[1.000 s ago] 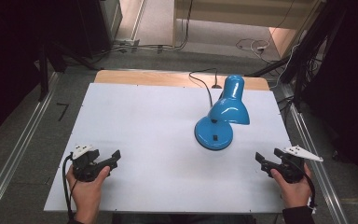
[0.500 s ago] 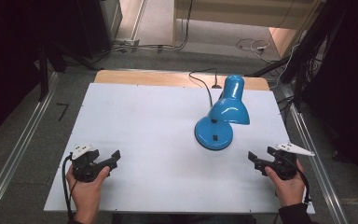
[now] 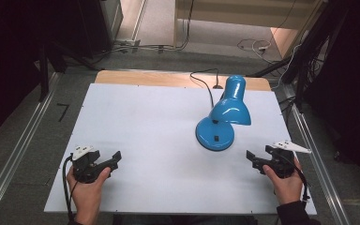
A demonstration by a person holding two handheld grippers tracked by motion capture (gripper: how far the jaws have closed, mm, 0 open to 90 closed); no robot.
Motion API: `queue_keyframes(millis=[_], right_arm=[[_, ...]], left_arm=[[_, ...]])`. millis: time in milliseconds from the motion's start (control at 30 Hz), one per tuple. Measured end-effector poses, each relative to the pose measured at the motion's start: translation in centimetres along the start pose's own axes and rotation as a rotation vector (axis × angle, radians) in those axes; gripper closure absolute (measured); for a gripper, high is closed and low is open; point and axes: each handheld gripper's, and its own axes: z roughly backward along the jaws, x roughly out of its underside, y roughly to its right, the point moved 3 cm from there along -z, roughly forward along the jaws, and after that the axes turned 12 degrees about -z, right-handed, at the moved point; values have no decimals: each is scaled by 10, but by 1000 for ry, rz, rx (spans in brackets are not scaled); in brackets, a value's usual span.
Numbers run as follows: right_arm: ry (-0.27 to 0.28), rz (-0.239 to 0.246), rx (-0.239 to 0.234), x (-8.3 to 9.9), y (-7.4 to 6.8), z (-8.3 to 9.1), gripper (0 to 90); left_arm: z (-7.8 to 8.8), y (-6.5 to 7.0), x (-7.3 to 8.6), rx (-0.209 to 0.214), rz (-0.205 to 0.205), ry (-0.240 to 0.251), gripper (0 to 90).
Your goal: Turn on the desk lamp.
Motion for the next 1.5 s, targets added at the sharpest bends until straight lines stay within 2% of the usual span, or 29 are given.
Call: queue_keyframes(millis=[367,867,1500], right_arm=[[20,21,1,-7,-14,-6,126],[36,33,-13,-9,-24,-10,127],[18,65,-28,-10,-39,-22,131]], left_arm=[[1,-1,0,0,0,0,166],[1,-1,0,-1,1,-1,166],[1,-1,0,-2,5,2,166]])
